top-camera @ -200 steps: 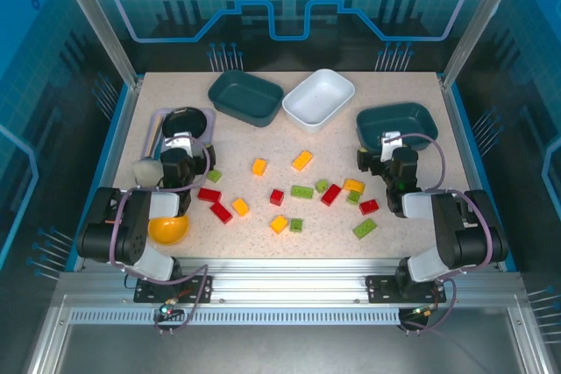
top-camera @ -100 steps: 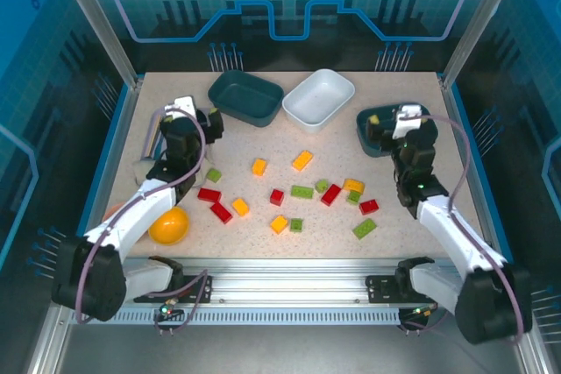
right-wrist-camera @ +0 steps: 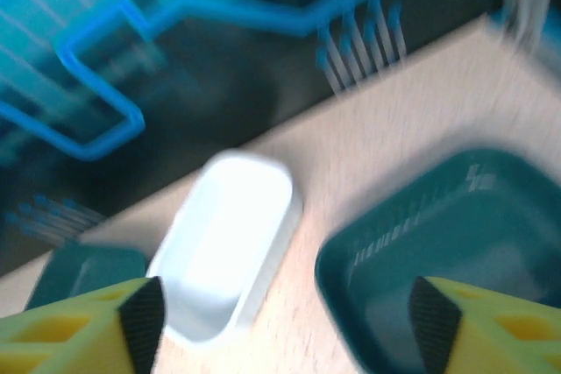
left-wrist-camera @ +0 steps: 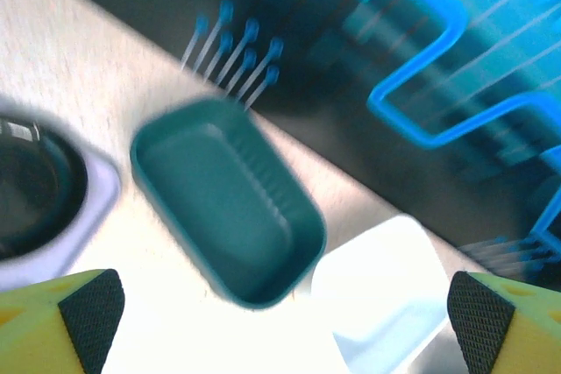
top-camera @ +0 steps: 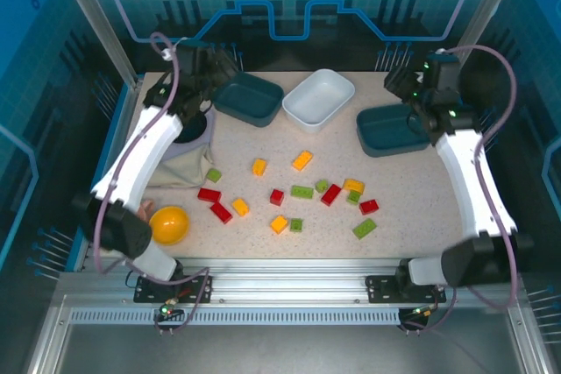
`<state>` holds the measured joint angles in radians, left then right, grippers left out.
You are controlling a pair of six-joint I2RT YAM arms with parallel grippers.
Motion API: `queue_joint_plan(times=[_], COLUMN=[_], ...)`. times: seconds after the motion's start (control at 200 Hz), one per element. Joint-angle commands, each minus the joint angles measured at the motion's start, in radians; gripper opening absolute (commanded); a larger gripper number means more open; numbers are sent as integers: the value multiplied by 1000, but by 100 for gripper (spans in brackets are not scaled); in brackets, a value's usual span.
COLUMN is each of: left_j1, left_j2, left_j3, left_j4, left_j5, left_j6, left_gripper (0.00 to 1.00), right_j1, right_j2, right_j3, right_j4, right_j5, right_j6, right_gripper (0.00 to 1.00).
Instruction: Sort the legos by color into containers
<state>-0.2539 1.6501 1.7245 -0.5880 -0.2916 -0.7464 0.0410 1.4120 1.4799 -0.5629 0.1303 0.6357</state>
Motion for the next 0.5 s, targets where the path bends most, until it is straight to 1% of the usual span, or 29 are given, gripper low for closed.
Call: queue_joint_plan(times=[0.0,0.09,0.145,0.195,0.28,0.325,0.38,0.46,0.495], left_j1=[-6,-5,-5,-5,2,5,8,13,18], left_j2=[176,305,377,447,552,609,683,774,804], left_j3=[164,271,330,377,471,526,604,700,722], left_j4=[-268,-281,-272,-263,-244,-240,-249,-267,-269], left_j5=[192,239,253,261,293,309,321,333,341], left_j6=[-85,-71,-66,-62,-65,-66,-64,-64,-67], left_gripper=[94,85,77,71,56,50,45,44,41], right_j1=[-1,1,5,12,28,36,51,77,88], right_j2=[112,204,252,296,379,423,478,554,585], right_j3=[87,129,149,175,239,278,321,393,426], right_j4=[-196,-193,-183,-174,-182,-191,-197,-212,-221], right_j5=[-193,-260,-289,-300,-314,-317,-323,-321,-317], right_j6=[48,48,53,54,64,75,86,100,106], right_gripper=[68,62,58,57,56,55,53,51,50])
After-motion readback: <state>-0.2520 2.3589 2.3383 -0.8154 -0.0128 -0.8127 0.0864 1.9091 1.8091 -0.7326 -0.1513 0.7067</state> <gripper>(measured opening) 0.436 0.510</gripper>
